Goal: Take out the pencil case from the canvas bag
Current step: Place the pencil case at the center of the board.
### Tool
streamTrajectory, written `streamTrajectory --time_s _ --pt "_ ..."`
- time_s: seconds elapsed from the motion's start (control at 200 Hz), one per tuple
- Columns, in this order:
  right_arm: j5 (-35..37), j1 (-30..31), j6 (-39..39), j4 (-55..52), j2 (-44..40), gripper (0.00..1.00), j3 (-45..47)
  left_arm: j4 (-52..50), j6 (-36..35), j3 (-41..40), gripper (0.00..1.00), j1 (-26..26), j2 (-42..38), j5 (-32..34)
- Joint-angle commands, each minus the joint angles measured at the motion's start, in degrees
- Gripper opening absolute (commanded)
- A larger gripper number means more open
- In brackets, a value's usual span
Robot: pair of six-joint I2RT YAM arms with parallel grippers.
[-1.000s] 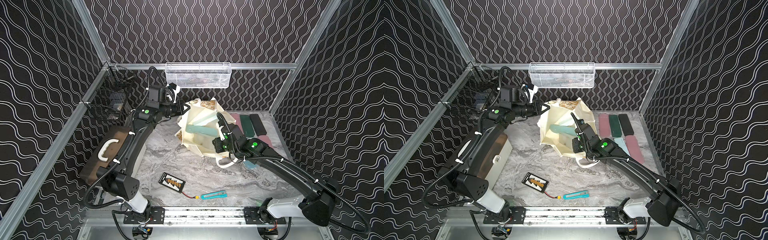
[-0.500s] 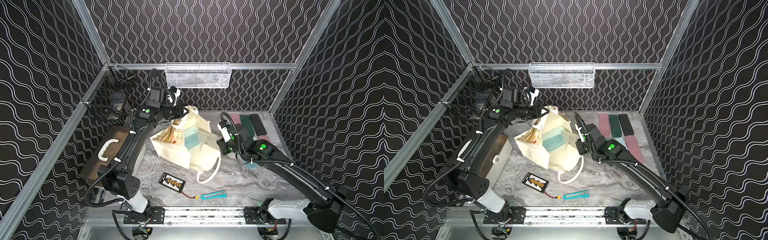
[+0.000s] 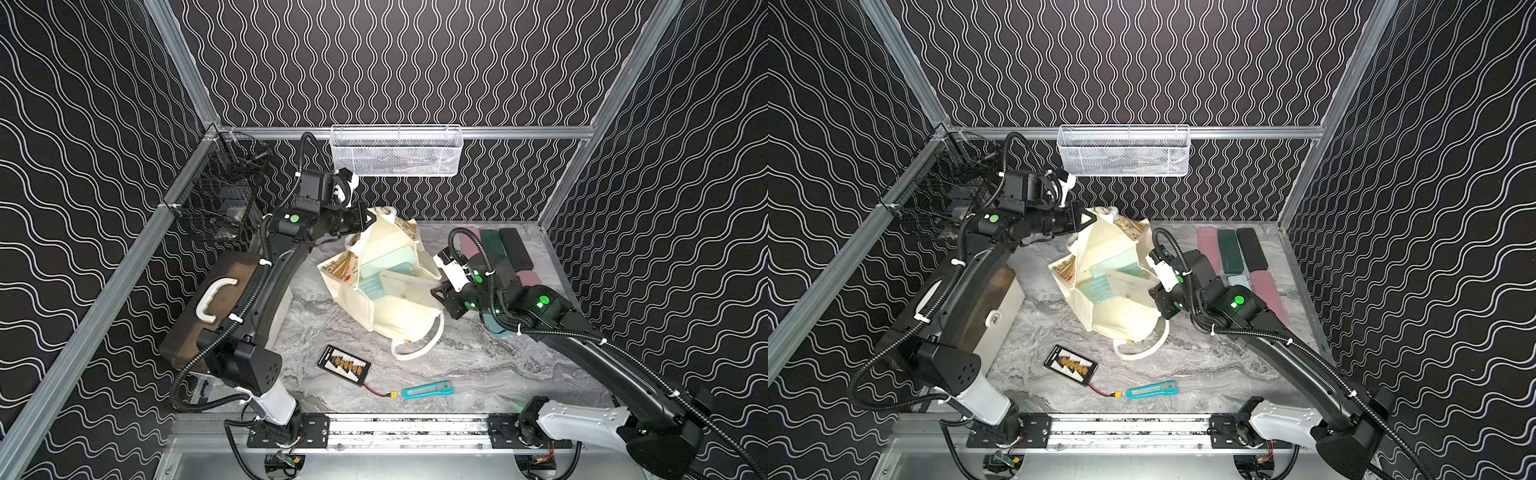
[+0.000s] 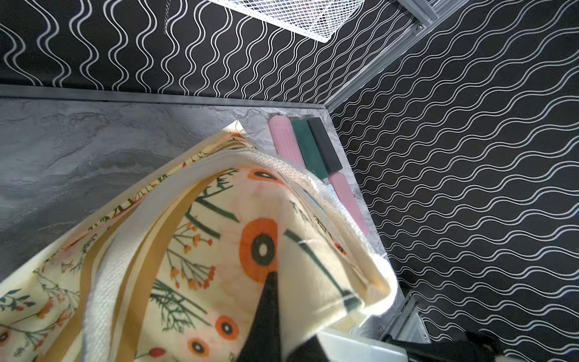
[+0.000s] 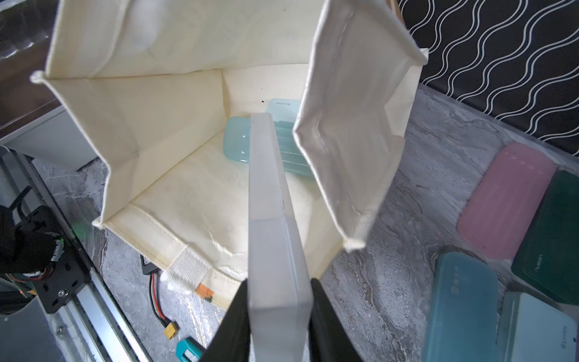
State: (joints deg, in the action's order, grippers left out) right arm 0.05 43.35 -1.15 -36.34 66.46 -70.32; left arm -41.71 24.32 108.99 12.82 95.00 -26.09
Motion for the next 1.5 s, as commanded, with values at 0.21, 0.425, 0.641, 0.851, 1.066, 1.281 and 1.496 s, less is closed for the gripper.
streamTrajectory --time_s 0.21,0.425,0.641,0.851,1.066,1.281,1.496 --pt "-2.0 -0.02 -2.22 3.28 -7.25 0.24 0.89 -2.15 2.26 6.6 0.0 -0.12 2.49 13.61" --pt "0.11 -0.02 -2.01 2.92 -11.0 0.22 0.54 -5.8 3.4 11.41 0.0 -0.13 4.49 21.57" --pt "3.84 -0.02 -0.89 4.89 -14.95 0.2 0.93 -8.79 5.96 13.1 0.0 -0.14 4.64 30.97" --pt "8.65 -0.02 -1.32 6.49 -17.3 0.19 2.76 -10.8 8.82 12.84 0.0 -0.14 3.72 37.23" --pt "24.58 -0.03 0.03 11.84 -17.29 0.17 5.11 -10.91 8.62 11.91 0.0 -0.11 2.06 38.67" --pt "35.46 -2.45 -2.44 17.6 -9.23 0.13 9.32 -11.1 9.32 10.96 0.0 -0.38 -0.44 38.66" --pt "29.37 -10.11 0.75 21.24 2.55 0.13 6.89 -11.33 13.26 9.53 0.0 -2.44 -3.03 34.52"
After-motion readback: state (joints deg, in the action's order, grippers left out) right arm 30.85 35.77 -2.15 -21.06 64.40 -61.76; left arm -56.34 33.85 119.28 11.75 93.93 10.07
